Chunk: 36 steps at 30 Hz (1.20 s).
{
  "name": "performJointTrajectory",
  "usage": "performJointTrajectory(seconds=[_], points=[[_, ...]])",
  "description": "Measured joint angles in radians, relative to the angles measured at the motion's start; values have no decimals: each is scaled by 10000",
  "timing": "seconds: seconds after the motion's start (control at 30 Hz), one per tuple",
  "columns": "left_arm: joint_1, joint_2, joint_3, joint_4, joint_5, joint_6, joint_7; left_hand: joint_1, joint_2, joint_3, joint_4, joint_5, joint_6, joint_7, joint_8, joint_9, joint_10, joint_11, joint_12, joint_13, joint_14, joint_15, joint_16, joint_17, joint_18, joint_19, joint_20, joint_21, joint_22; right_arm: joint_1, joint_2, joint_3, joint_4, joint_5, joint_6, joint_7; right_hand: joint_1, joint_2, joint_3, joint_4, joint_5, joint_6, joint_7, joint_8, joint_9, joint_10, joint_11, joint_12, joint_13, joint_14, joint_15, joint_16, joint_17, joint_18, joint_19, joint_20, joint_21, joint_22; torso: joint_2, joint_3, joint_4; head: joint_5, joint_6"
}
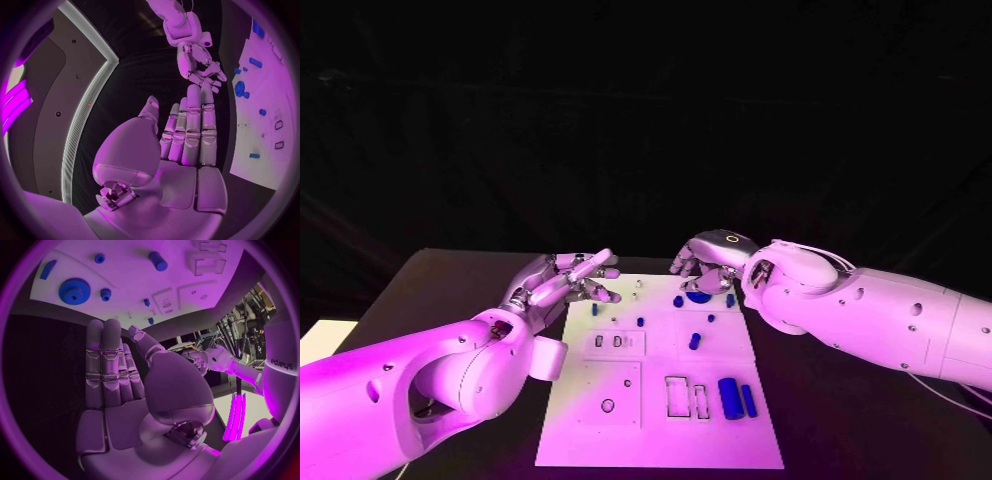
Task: Assemble the parts on the task board
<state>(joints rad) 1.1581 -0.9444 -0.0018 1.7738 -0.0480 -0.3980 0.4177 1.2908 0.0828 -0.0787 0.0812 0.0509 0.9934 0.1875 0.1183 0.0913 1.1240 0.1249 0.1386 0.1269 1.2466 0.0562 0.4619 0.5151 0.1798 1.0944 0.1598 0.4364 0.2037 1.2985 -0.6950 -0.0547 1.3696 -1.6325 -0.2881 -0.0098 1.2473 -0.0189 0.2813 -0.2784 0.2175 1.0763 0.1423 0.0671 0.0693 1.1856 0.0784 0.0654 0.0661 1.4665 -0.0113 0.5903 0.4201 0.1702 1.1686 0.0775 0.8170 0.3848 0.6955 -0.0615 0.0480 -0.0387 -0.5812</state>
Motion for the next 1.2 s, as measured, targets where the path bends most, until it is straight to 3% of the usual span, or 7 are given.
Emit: performJointTrajectory(seconds=[0.23,0.4,0.5,0.67,0.97,1.2], points=[[49,-175,83,317,47,136,-51,39,39,-81,-28,0,-73,71,-105,-11,-68,68,-146,16,-316,65,-130,157,-1,-195,83,-48,0,81,112,1,-29,-1265,574,-571,-89,-89,397,62,-109,63,-25,0,0,-598,63,0,0,0,0,1152,926,1,7,57,643,417,273,-180,167,-165,-13],[73,-233,110,401,60,178,-57,78,78,-173,-92,0,-109,107,-181,-10,-173,172,-264,36,-735,165,-507,204,0,-521,199,-271,-80,85,147,0,-200,-1642,875,-737,-88,-89,526,90,-166,58,-31,1,-1,-807,108,0,-11,0,0,1674,1410,1,-8,71,1015,820,409,-249,235,-234,-20],[86,-263,118,419,66,198,-58,78,78,-230,-124,0,-162,160,-234,-10,-252,208,-347,36,-934,256,-793,201,-1,-744,278,-419,-157,85,167,-2,-327,-1782,1028,-801,-88,-89,545,108,-166,-29,-50,1,-1,-863,87,0,-11,0,1,1877,1599,1,28,107,1165,996,476,-269,272,-271,-20],[97,-278,124,433,74,222,-59,118,118,-258,-153,0,-162,160,-282,-10,-289,214,-399,35,-1029,280,-1060,159,-1,-851,316,-547,-220,75,173,-2,-408,-1920,1218,-849,-88,-89,585,149,-206,-61,-18,1,-2,-881,100,0,-10,0,1,2065,1803,1,28,106,1282,1157,561,-271,287,-283,-12],[103,-262,127,360,81,247,-59,118,118,-259,-153,0,-162,159,-282,-9,-289,214,-399,34,-1064,315,-1098,160,-2,-886,351,-551,-230,41,150,-3,-451,-1912,1404,-837,-88,-89,629,160,-243,-114,-8,1,-3,-917,134,1,-20,0,1,2162,1882,1,28,106,1369,1227,660,-220,257,-274,13],[105,-229,128,275,85,261,-59,118,118,-258,-153,-1,-162,159,-282,-9,-288,214,-399,43,-1064,315,-1165,147,-2,-886,351,-551,-242,-11,168,-3,-490,-1824,1470,-786,-88,-89,693,202,-309,-128,-22,1,-4,-921,130,1,-19,0,2,2359,2022,1,28,106,1484,1350,679,-210,257,-260,-4]])
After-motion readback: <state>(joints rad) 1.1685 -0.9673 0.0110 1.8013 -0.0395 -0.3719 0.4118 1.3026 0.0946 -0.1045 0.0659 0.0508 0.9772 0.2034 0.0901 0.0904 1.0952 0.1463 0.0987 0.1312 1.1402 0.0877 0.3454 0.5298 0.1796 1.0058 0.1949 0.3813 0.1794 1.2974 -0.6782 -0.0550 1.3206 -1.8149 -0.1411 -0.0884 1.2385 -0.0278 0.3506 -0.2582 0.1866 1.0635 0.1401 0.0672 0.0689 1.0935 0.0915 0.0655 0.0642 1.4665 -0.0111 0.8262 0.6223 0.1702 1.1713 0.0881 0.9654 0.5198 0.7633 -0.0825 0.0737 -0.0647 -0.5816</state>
